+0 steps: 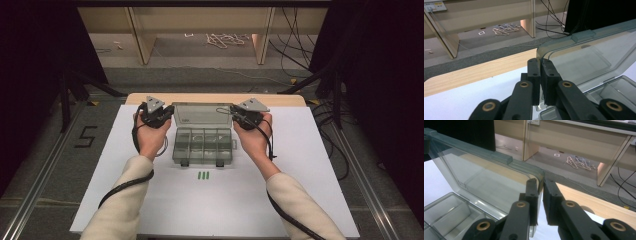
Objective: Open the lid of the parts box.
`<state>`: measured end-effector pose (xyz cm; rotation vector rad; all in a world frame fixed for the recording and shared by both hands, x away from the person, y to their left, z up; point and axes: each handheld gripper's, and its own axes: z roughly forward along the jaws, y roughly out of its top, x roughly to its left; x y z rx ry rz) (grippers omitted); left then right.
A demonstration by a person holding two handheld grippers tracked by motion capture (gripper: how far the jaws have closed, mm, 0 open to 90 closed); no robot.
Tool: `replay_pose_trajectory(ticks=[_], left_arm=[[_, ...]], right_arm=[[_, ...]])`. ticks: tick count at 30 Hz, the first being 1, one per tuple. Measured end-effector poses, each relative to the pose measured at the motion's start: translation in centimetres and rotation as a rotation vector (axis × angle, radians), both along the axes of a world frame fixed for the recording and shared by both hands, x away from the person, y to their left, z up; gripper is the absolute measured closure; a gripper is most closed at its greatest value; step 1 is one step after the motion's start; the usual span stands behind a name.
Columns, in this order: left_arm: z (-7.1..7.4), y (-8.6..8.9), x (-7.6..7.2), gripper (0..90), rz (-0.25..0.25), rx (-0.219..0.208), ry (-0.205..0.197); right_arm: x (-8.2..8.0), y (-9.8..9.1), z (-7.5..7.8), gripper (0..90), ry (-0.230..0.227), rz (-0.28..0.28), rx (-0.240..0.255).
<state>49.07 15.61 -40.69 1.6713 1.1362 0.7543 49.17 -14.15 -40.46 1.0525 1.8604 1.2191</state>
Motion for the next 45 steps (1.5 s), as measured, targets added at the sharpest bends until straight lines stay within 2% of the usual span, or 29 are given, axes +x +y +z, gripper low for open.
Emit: replay_pose_trajectory(ticks=[6, 14, 19, 24, 27, 30, 32, 33, 34, 40, 44, 45], left_arm=[[0.0, 0.0, 0.0, 86.8, 0.009, -0.016, 0.008], [0.2, 0.0, 0.2, 86.8, 0.007, -0.010, 0.022], [0.2, 0.0, 0.4, 86.7, 0.004, -0.010, 0.025], [0.3, 0.0, 0.6, 86.7, 0.004, -0.014, 0.028], [0.3, 0.1, 0.8, 86.6, 0.003, -0.015, 0.029], [0.3, 0.1, 0.9, 86.5, 0.000, -0.016, 0.028], [0.3, 0.1, 1.0, 86.5, -0.003, -0.016, 0.031], [0.3, 0.2, 1.1, 86.4, -0.004, -0.016, 0.032], [0.3, 0.1, 1.1, 86.4, -0.002, -0.017, 0.030], [0.3, 0.1, 1.4, 86.4, 0.001, -0.019, 0.035], [0.3, 0.1, 1.6, 86.4, 0.006, -0.024, 0.038], [0.3, 0.1, 1.6, 86.4, 0.004, -0.026, 0.037]], right_arm=[[0.1, 0.0, 0.0, 82.9, 0.001, -0.002, -0.009], [0.4, 0.1, 0.1, 82.8, 0.015, -0.008, -0.003], [0.6, 0.0, 0.1, 82.6, 0.007, -0.007, -0.004], [0.7, 0.1, 0.2, 82.6, 0.027, -0.008, 0.002], [0.9, 0.1, 0.2, 82.6, 0.015, -0.013, -0.004], [1.0, 0.1, 0.2, 82.5, 0.040, -0.011, 0.005], [1.2, 0.1, 0.2, 82.1, 0.015, -0.017, -0.005], [1.3, 0.2, 0.2, 81.9, 0.028, -0.019, 0.002], [1.4, 0.2, 0.2, 81.8, 0.018, -0.021, -0.002], [1.6, 0.3, 0.1, 81.6, 0.041, -0.018, 0.013], [1.8, 0.3, 0.1, 81.5, 0.034, -0.032, 0.016], [1.8, 0.3, 0.2, 81.5, 0.052, -0.026, 0.015]])
